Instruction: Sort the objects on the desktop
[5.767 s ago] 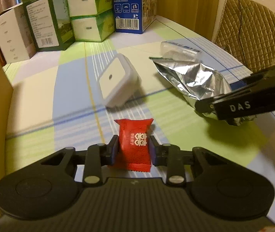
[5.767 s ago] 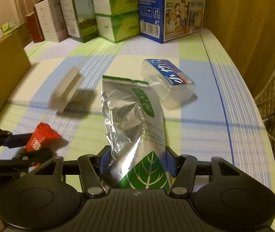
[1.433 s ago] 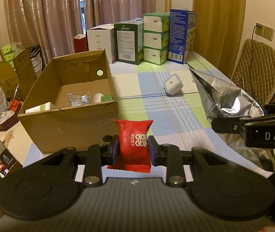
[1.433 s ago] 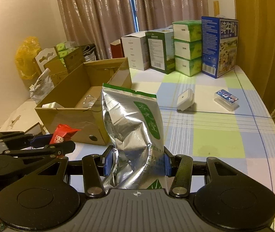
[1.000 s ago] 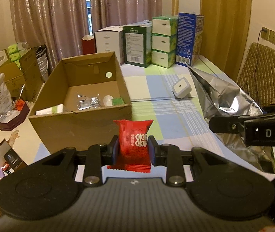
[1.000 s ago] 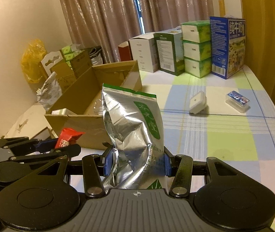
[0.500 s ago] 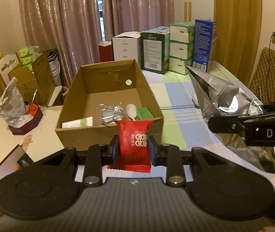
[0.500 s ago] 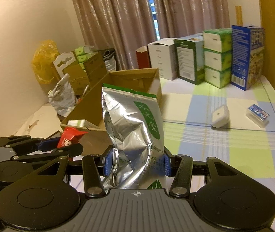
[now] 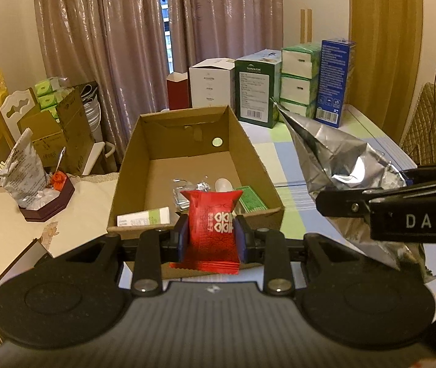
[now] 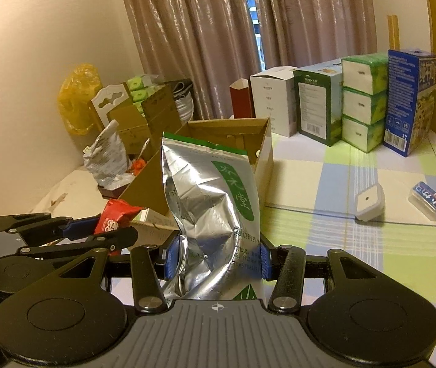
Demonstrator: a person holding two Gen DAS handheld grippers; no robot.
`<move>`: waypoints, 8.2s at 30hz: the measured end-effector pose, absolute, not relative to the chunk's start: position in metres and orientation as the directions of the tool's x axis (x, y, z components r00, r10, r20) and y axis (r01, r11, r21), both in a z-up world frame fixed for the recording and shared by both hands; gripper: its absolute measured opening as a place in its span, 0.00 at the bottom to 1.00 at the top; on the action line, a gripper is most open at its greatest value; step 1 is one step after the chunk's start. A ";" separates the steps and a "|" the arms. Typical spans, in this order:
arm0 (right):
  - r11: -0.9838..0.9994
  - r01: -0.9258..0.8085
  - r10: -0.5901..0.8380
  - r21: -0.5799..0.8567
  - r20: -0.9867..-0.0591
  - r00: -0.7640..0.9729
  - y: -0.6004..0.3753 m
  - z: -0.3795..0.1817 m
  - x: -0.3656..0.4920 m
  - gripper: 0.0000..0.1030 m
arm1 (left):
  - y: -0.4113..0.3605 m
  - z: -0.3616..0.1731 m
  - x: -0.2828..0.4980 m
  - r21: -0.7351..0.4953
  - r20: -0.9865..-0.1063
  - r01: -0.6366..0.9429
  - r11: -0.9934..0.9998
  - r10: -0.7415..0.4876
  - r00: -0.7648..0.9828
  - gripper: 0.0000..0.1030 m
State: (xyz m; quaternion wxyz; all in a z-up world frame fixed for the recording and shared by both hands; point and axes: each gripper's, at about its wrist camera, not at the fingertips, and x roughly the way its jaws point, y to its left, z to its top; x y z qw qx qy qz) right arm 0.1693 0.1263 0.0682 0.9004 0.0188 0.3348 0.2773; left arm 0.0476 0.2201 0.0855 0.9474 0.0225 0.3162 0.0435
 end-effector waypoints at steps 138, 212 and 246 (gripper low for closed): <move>0.956 -0.048 0.235 0.290 -0.654 0.719 -0.110 0.026 0.168 0.98 | 0.098 0.089 0.077 -0.022 -0.583 0.094 0.995 -0.090 0.808 0.99; 0.921 -0.388 0.265 -0.022 -0.694 0.670 -0.158 -0.102 0.475 0.76 | 0.039 -0.099 0.380 -0.302 -0.701 0.055 0.952 -0.261 0.663 0.61; 0.988 -0.142 0.143 0.067 -0.757 0.638 -0.124 -0.071 0.217 0.56 | 0.029 -0.067 0.160 -0.029 -0.731 0.176 0.984 -0.141 0.668 0.59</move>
